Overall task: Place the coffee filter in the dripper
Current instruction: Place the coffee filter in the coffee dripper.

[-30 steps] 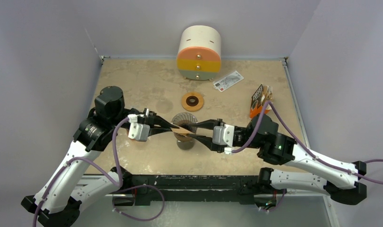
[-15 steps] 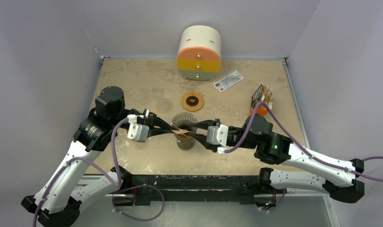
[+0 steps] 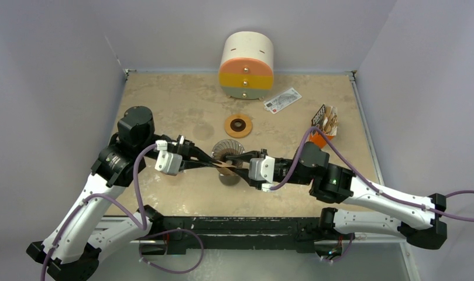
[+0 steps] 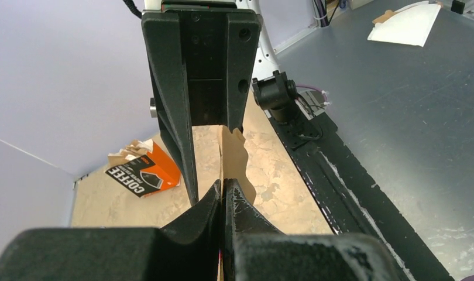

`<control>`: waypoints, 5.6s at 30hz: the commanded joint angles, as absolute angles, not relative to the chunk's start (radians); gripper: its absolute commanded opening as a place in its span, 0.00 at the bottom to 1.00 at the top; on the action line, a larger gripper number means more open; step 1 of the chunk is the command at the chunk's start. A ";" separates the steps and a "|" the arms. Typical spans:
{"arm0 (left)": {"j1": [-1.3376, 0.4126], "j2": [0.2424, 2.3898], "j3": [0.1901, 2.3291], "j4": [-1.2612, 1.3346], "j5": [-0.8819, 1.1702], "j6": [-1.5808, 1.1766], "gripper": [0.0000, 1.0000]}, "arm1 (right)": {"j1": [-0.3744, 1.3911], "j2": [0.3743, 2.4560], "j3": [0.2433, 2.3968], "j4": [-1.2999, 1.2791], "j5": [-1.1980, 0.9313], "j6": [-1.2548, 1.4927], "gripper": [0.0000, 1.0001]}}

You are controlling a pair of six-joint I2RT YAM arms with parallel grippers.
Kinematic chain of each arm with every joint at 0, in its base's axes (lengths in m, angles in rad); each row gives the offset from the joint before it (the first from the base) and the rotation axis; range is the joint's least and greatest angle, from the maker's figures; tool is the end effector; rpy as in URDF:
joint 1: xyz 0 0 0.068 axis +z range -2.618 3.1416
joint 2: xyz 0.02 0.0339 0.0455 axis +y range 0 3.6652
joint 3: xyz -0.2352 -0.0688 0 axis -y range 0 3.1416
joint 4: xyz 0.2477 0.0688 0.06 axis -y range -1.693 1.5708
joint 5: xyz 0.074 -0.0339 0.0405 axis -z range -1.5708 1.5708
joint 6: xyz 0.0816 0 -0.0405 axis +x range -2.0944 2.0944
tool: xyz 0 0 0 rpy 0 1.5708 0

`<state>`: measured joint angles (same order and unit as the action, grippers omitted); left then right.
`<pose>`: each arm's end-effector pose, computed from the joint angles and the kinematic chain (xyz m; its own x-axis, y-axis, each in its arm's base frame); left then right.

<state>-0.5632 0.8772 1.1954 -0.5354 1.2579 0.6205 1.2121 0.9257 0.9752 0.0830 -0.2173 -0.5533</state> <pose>0.1132 -0.1633 0.4075 0.4041 -0.0435 -0.9137 0.8788 -0.2587 0.4010 0.0802 0.2640 0.3939 0.5594 0.0303 -0.8284 -0.8174 0.1864 -0.5451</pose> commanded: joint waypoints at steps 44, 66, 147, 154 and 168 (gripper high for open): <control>-0.561 0.846 1.286 -0.569 0.613 -0.180 0.11 | 1.094 1.378 1.721 -0.911 0.371 0.304 0.00; -0.561 0.917 1.104 -0.224 0.498 -0.818 0.00 | 1.019 1.557 1.881 -0.949 0.303 0.517 0.00; -0.872 1.286 1.563 -1.004 -0.025 -0.611 0.00 | 1.249 1.459 1.709 -0.876 0.702 0.714 0.00; -0.873 1.282 1.530 -0.959 -0.080 -0.646 0.00 | 1.249 1.432 1.669 -0.808 0.625 0.745 0.00; -0.913 1.320 1.516 -1.020 -0.124 -0.639 0.00 | 1.248 1.370 1.536 -0.754 0.569 0.905 0.00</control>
<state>-0.9028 1.3109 1.5234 -0.9924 -0.0898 -0.6426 1.2491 1.4193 1.5673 -0.7864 0.5758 0.8303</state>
